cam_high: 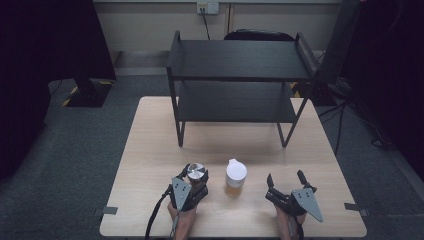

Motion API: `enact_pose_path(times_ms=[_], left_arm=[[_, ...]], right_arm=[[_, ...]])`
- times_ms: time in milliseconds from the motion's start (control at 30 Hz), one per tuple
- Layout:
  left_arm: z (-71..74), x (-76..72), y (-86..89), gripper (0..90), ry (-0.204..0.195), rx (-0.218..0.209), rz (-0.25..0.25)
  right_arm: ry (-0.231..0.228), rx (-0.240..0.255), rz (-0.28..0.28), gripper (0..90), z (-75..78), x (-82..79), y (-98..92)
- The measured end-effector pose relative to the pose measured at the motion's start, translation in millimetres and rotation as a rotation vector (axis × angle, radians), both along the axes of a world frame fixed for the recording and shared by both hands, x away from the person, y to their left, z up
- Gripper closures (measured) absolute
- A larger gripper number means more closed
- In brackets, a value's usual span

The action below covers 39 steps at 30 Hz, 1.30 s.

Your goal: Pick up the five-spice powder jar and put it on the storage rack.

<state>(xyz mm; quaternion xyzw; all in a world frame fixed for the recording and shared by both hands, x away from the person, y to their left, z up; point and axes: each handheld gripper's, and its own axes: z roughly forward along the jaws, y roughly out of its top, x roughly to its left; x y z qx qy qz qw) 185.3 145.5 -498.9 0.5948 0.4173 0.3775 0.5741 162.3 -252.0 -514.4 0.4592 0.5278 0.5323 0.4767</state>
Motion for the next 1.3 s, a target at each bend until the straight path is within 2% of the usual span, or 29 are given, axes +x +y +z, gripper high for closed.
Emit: enact_pose_path(times_ms=[533, 867, 1200, 1300], left_arm=[[7.7, -1.6, 4.6, 35.3, 0.010, -0.027, -0.025], [22.7, -0.3, 18.0, 35.3, 0.012, -0.021, -0.088], [43.2, -0.9, 28.8, 35.3, -0.018, 0.008, -0.166], [46.5, -0.4, 32.1, 35.3, -0.023, -0.008, -0.180]], right_arm=[[0.000, 0.000, 0.000, 0.0, 0.0, 0.0, -0.1], [0.000, 0.000, 0.000, 0.0, 0.0, 0.0, -0.1], [0.000, 0.000, 0.000, 0.0, 0.0, 0.0, -0.1], [0.000, 0.000, 0.001, 0.0, 0.0, 0.0, -0.1]])
